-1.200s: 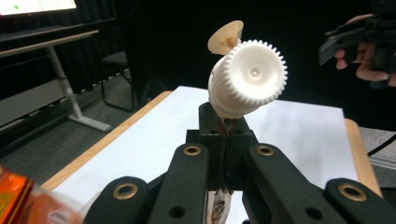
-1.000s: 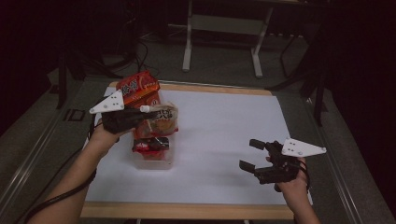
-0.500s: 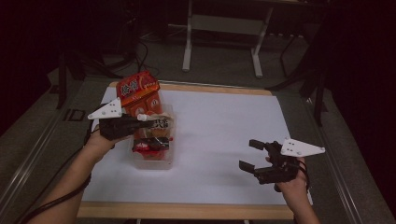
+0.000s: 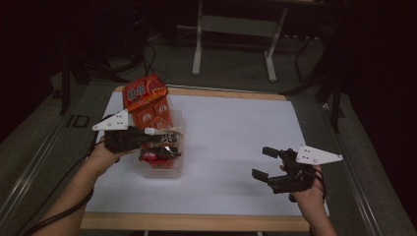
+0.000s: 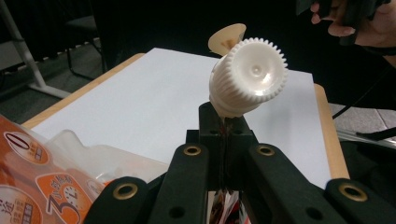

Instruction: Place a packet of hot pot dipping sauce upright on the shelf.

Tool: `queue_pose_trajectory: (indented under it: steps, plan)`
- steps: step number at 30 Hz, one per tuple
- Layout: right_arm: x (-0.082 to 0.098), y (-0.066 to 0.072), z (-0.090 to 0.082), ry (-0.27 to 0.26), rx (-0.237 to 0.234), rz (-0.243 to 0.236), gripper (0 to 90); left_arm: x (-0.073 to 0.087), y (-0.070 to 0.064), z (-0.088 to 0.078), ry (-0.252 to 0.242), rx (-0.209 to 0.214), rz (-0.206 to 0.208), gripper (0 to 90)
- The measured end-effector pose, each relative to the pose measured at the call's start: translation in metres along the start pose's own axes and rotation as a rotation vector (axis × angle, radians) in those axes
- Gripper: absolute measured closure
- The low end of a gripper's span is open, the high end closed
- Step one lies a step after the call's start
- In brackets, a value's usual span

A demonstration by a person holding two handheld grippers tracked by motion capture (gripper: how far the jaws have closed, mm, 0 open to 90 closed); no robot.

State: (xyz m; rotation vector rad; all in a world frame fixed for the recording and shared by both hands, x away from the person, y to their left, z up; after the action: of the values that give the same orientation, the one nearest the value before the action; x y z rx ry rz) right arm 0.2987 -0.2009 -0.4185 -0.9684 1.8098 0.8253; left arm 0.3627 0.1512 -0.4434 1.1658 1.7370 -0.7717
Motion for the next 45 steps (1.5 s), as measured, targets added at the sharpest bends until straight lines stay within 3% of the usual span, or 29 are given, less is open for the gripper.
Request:
queue_pose_trajectory:
  steps: [10,16,19,25,27,29,31,33,35,37,40,45]
  plan:
    - [0.000,0.001,0.003,0.003,-0.010,0.006,14.2,0.000,-0.004,0.000,0.014,0.020,-0.002,89.3]
    - [0.000,0.000,0.002,0.000,-0.011,0.009,14.2,0.009,-0.005,0.009,0.071,0.006,0.028,89.2]
    - [0.001,0.000,0.002,0.003,-0.013,0.010,14.2,0.014,-0.002,0.011,0.069,-0.002,0.022,89.1]
    - [0.001,0.000,0.001,0.001,-0.013,0.009,14.2,0.024,0.004,0.012,0.039,0.012,-0.035,88.3]
    - [0.001,-0.001,0.001,-0.001,-0.016,0.016,14.3,0.024,0.003,0.013,0.015,0.025,-0.053,85.2]
    - [0.001,-0.001,0.001,0.002,-0.014,0.011,14.3,0.026,0.002,0.015,0.021,0.027,-0.059,82.6]
    - [0.001,0.000,0.002,0.004,-0.017,0.012,14.3,0.028,0.001,0.018,0.036,0.036,-0.076,74.2]
    - [0.002,0.000,0.002,0.008,-0.016,0.012,14.3,0.029,0.000,0.019,0.035,0.021,-0.050,70.4]
    - [0.002,0.001,0.003,0.013,-0.019,0.011,14.2,0.026,-0.001,0.017,0.023,0.026,-0.056,68.2]
    - [0.003,0.000,0.004,0.017,-0.017,0.012,14.3,0.023,0.000,0.015,0.012,0.004,-0.040,60.1]
    - [0.004,0.000,0.005,0.022,-0.017,0.012,14.3,0.015,0.001,0.012,-0.001,-0.011,-0.064,53.8]
    - [0.004,0.001,0.005,0.024,-0.020,0.012,14.3,0.002,-0.002,0.008,-0.013,-0.018,-0.068,48.7]
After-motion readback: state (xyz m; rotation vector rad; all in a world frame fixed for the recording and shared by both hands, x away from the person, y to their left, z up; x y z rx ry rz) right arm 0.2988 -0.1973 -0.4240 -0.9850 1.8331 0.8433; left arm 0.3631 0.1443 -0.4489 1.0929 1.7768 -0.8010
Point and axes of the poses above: each handheld gripper's, and its own axes: z roughly forward along the jaws, x roughly out of its underside, y roughly to its left, the point moved 8 cm from there along z, roughly forward along the jaws, and after that the axes turned 6 degrees about y, right-handed, at the moved point
